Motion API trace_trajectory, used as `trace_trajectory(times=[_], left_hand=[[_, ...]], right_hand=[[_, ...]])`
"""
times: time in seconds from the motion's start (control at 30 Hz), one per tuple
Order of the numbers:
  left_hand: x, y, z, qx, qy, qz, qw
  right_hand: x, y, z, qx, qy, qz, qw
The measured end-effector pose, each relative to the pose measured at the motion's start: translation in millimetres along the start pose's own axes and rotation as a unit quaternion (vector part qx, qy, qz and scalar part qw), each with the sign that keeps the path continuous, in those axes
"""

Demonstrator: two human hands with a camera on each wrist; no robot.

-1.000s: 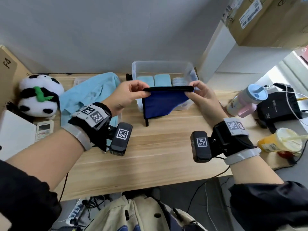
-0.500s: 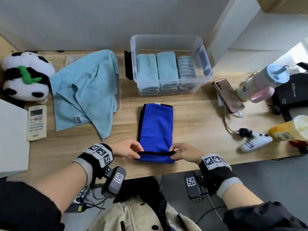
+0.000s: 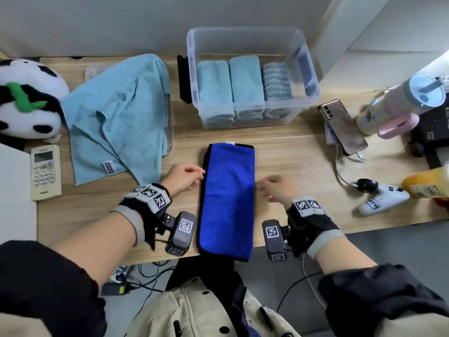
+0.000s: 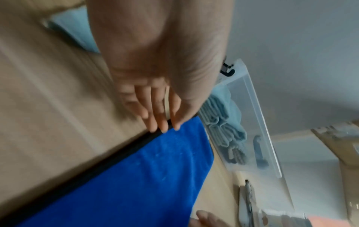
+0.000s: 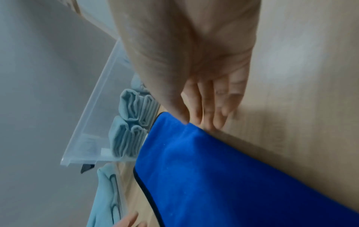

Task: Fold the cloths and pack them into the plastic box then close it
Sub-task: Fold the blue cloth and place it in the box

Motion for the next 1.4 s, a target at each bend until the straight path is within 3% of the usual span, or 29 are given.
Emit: trace_trajectory(times=[0.1, 0.17, 0.27, 0.4, 0.53, 0.73, 0.9, 1.03, 1.17, 1.4], left_hand=[[15, 2, 17, -0.020, 0.009, 0.052, 0.998], [24, 0, 27, -0.054, 0.044, 0.040, 0.997], [30, -5, 39, -0.118, 0.088, -0.008, 0.989], [37, -8, 47, -0.148, -0.002, 0.041, 0.988], [45, -5, 45, -0.126, -0.066, 0.068, 0.988], [60, 0, 34, -0.053, -0.018, 0.115, 0.992], [70, 1, 28, 0.010, 0.012, 0.156, 0.988], [72, 1, 27, 0.098, 0.033, 0.132, 0.986], [72, -2, 30, 0.070, 0.030, 0.128, 0.989], [70, -1, 32, 0.059, 0.024, 0.122, 0.991]], right_hand=[[13, 0, -17, 0.112, -0.038, 0.021, 0.993], [21, -1, -28, 0.164, -0.062, 0.020, 0.984], [33, -5, -38, 0.149, -0.062, 0.027, 0.986], [42, -9, -49, 0.110, -0.012, 0.026, 0.994], [44, -9, -55, 0.162, 0.069, 0.022, 0.984], [60, -9, -50, 0.118, 0.044, 0.050, 0.991], [68, -9, -50, 0.019, 0.089, 0.055, 0.994], [71, -8, -55, -0.027, 0.122, 0.065, 0.990], [74, -8, -57, -0.078, 0.164, 0.074, 0.981], [70, -3, -64, -0.144, 0.152, 0.007, 0.978]])
Point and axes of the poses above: each hand's wrist, its own x-axis towards the middle knuckle, its own y-axis out of the back of the hand, z = x × y, the point moved 1 cm from there along x, towards the middle knuckle, and after that the axes turned 1 degree about y, right-handed, at the moved point
